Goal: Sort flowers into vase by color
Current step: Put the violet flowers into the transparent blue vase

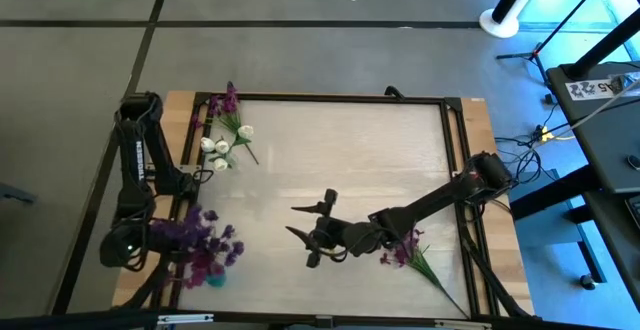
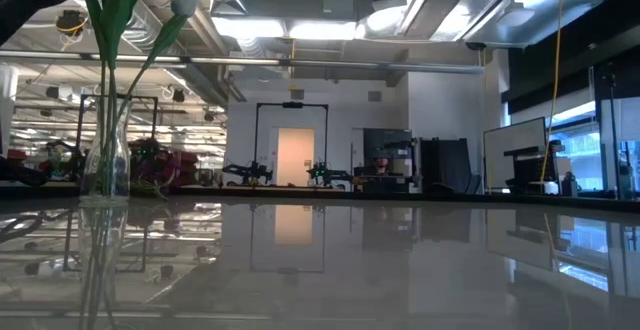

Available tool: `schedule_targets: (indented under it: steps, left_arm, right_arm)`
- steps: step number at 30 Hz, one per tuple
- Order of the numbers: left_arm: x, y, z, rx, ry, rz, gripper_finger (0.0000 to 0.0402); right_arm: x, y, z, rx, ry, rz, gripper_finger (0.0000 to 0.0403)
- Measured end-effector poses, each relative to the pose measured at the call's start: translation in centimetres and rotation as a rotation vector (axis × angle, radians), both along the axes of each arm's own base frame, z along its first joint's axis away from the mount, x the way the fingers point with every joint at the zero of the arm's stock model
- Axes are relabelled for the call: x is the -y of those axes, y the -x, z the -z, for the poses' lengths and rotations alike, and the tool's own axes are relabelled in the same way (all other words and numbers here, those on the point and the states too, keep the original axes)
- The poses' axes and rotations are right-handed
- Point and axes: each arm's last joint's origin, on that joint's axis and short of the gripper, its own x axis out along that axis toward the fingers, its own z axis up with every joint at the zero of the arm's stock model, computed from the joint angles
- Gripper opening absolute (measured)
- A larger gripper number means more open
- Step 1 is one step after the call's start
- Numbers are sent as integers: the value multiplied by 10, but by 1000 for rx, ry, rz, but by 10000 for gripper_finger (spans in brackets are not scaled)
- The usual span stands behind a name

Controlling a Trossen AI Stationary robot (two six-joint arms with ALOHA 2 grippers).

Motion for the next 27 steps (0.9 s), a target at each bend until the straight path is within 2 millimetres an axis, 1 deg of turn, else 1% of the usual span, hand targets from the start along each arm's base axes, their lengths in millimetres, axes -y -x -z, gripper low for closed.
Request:
schedule_targets:
  steps: [3, 7, 10, 15, 23, 27]
  left_arm:
    - [2, -4, -1, 4, -6, 30, 25]
    - [5, -5, -9, 40, -34, 71, 25]
    - [5, -7, -9, 44, -56, 61, 25]
    - [5, -19, 5, 27, -69, 17, 25]
    - [10, -37, 21, 46, -83, 36, 25]
    - [10, -51, 31, 35, -104, 22, 25]
  right_arm:
    - [0, 1, -4, 13, -7, 0, 218]
    - [0, 1, -1, -6, 2, 0, 218]
    - [1, 1, 2, -35, 5, 1, 218]
    - [1, 1, 2, -36, -6, 3, 218]
    - [1, 2, 4, -50, -5, 4, 218]
    - [1, 2, 5, -60, -7, 5, 218]
